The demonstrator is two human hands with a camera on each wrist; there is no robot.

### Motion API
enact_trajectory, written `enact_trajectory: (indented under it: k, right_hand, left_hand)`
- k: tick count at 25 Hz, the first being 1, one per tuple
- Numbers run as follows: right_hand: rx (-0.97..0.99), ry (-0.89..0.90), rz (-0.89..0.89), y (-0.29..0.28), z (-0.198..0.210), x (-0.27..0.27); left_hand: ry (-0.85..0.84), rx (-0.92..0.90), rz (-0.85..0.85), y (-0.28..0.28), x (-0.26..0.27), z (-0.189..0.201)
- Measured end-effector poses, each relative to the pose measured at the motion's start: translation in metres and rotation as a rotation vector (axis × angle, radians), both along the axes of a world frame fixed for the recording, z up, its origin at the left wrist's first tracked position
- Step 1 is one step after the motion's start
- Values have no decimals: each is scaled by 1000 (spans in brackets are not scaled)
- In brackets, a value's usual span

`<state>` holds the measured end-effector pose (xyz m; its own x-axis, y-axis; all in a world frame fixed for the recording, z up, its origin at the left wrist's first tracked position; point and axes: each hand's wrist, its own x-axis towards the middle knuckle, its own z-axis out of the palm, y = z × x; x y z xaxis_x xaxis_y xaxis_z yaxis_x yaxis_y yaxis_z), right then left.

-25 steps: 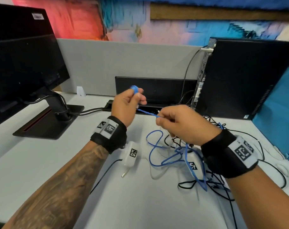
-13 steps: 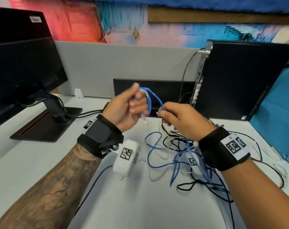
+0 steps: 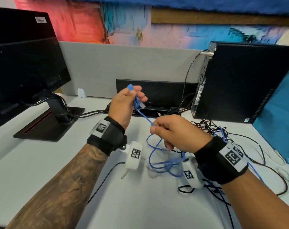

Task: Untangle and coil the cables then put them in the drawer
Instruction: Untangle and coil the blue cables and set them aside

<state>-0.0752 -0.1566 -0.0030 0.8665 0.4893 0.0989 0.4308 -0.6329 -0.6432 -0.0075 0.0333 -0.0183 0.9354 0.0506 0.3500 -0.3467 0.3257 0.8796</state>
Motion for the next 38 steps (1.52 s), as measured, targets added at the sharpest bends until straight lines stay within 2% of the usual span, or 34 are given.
enact_trajectory:
  k: [2, 4, 7, 9, 11, 13, 14, 16, 18, 19, 21, 22, 24, 27, 28, 30, 32, 35, 38]
  right_hand:
    - [115, 67, -9, -4, 6, -4]
    - [198, 119, -56, -10, 17, -2]
    - [271, 179, -57, -22, 35, 2]
    - [371, 136, -34, -28, 43, 2]
    - [547, 182, -11, -32, 46, 0]
    - [674, 250, 50, -34, 47, -1]
    - [713, 269, 76, -36, 45, 1]
    - [724, 224, 91, -39, 43, 5]
    - [561, 29, 23, -41, 36, 12]
    - [464, -56, -1, -39, 31, 14]
    - [329, -109, 31, -25, 20, 16]
    - [289, -94, 51, -18, 14, 17]
    - [198, -39, 71, -8, 1, 14]
    - [159, 127, 100, -3, -20, 6]
    - [169, 174, 104, 0, -23, 2]
    - [138, 156, 81, 6, -23, -2]
    - [123, 64, 28, 5, -13, 0]
    - [215, 31, -56, -8, 4, 6]
    - [270, 63, -60, -13, 14, 5]
  left_hand:
    - [-121, 409, 34, -4, -8, -8]
    - [-164, 645, -11, -7, -13, -9]
    - [-196, 842, -109, -11, -23, 3]
    - [-217, 960, -150, -11, -30, 12]
    - [-252, 1067, -123, -11, -35, 13]
    - [-248, 1077, -101, -10, -35, 14]
    - [-206, 1004, -136, -9, -35, 14]
    - [-24, 705, -359, -4, -35, 19]
    - [181, 295, -665, 2, -38, 26]
    - [240, 108, -766, 4, -39, 28]
    - [274, -211, -845, 3, -37, 25]
    - [279, -346, -835, 2, -35, 24]
    - [255, -559, -700, 4, -28, 25]
    - [179, -779, -411, 21, -17, 34]
    - [180, -800, -324, 24, -11, 33]
    - [172, -675, -175, 23, -4, 25]
    - [145, -410, -40, 16, -1, 10]
    - [-23, 284, 62, 10, -9, -6]
    - [-145, 787, -35, -6, -26, -4]
